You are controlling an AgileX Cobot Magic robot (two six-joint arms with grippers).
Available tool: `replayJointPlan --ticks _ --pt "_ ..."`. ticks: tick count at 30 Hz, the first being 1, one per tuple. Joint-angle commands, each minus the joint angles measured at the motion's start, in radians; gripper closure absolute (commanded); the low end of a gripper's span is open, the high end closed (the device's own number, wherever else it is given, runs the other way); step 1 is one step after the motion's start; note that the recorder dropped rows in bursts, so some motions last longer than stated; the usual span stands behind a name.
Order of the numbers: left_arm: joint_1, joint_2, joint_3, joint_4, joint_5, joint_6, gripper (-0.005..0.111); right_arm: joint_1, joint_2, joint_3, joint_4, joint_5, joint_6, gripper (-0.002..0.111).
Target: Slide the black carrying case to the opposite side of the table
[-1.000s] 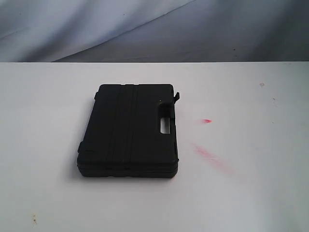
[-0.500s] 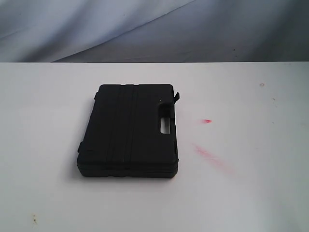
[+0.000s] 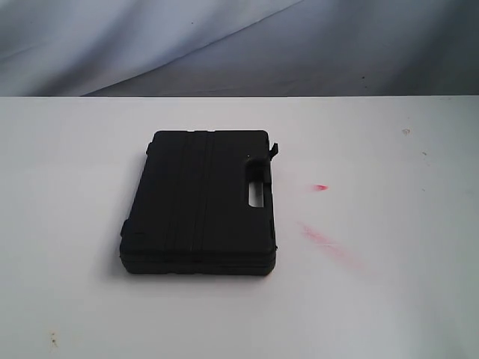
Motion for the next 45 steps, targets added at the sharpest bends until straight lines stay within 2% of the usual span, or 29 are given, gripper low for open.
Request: replayJointPlan --ticks 1,22,24,27,30,45 --pt "0.003 -0.005 0.004 -0.014 0.000 0.000 0.106 -0.008 -0.003 0.004 0.000 -0.003 0.000 0.108" --pt "0.003 -0.005 0.004 -0.014 0.000 0.000 0.106 -0.008 -0.003 0.004 -0.005 -0.005 0.000 0.108" --pt "0.003 -0.005 0.004 -0.014 0.000 0.000 0.106 -0.008 -0.003 0.004 0.002 -0.093 0.000 0.108" --pt "0.003 -0.005 0.004 -0.014 0.000 0.000 0.106 -0.008 -0.003 0.004 0.131 -0.372 0.004 0.108" --pt "0.003 -0.005 0.004 -0.014 0.000 0.000 0.106 -0.008 -0.003 0.004 0.235 -0.571 0.052 0.108" --pt "0.003 -0.005 0.004 -0.014 0.000 0.000 0.106 -0.008 -0.003 0.004 0.235 -0.650 0.102 0.108"
